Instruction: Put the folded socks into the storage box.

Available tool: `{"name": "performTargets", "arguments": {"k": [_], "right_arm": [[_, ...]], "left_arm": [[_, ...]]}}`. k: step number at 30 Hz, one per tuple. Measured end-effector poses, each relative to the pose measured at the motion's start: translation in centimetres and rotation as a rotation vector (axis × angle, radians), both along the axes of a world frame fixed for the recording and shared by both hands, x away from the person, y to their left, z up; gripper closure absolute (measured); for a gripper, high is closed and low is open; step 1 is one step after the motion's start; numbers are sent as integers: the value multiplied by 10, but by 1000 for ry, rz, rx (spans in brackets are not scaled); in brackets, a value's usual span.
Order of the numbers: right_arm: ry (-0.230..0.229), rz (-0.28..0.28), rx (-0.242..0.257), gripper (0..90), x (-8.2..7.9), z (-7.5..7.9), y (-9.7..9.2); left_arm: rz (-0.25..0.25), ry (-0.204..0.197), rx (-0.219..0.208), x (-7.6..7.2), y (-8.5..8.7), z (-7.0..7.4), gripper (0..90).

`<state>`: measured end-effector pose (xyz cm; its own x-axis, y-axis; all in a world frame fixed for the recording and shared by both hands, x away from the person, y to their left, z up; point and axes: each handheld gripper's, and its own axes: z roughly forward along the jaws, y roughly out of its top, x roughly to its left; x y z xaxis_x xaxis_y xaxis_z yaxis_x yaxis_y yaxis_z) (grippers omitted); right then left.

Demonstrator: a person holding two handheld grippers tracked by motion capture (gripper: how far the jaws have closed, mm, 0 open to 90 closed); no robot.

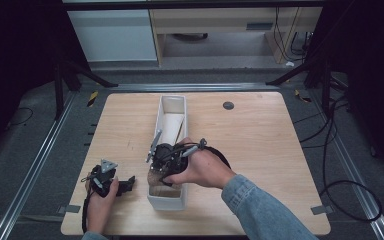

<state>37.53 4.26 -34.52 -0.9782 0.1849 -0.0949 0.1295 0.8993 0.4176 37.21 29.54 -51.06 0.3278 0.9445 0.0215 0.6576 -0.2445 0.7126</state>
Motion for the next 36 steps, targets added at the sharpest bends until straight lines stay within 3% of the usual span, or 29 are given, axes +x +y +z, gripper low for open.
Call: {"name": "performTargets", "arguments": {"k": [17,25,36], "right_arm": [[-14,-1,-10,395,-6,-21,3],[-10,-5,10,321,-6,-18,1],[4,-15,43,323,-5,-5,-7]], "left_arm": [[0,0,0,0,0,0,0],[0,1,0,0,0,0,0],[0,1,0,0,0,0,0]]}}
